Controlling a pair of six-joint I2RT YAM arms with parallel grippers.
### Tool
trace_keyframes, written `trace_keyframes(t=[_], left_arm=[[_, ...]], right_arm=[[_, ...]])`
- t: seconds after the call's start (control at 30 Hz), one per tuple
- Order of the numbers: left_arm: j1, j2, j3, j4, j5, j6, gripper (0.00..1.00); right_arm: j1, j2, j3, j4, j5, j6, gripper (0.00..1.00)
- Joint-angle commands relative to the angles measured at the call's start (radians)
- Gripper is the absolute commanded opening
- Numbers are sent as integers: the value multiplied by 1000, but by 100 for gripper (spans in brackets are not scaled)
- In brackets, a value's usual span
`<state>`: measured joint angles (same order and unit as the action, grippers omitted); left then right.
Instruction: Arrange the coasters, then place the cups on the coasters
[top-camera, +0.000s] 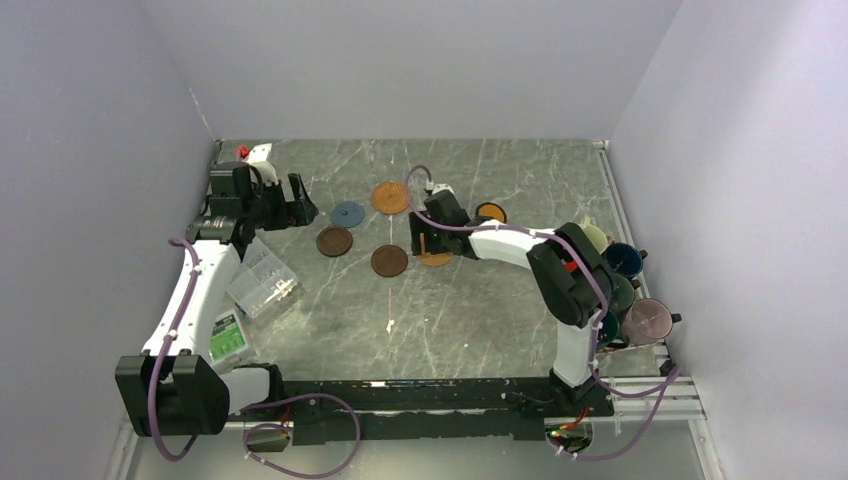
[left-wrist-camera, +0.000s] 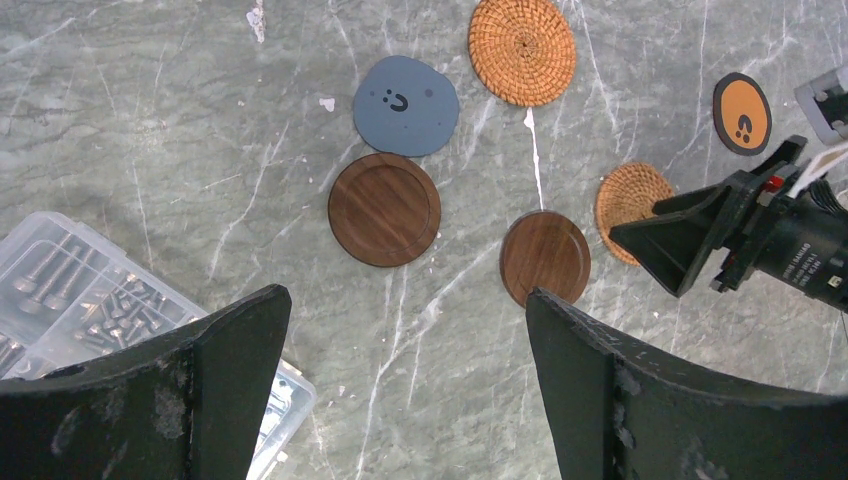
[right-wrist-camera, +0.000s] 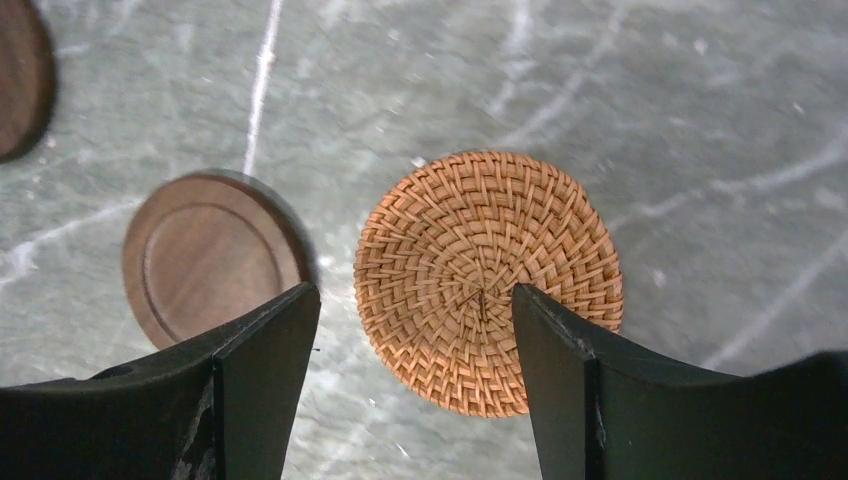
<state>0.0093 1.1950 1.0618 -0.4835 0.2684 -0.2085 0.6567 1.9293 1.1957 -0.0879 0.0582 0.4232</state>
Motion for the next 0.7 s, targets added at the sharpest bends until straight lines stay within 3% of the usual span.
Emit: trace_keyframes(t=[0.0,0.33,0.67], left_arm=[[-5,4,9,17,12,-12,94],[-5,6,7,16,6,-11,94],[-5,3,6,18,1,-9,94]], right_arm=[[-34,-47,-114,-135,102,49,76],[-161,-197,-299,-116,155,92,76],[-254,-214,-328,-59,156,77,76]])
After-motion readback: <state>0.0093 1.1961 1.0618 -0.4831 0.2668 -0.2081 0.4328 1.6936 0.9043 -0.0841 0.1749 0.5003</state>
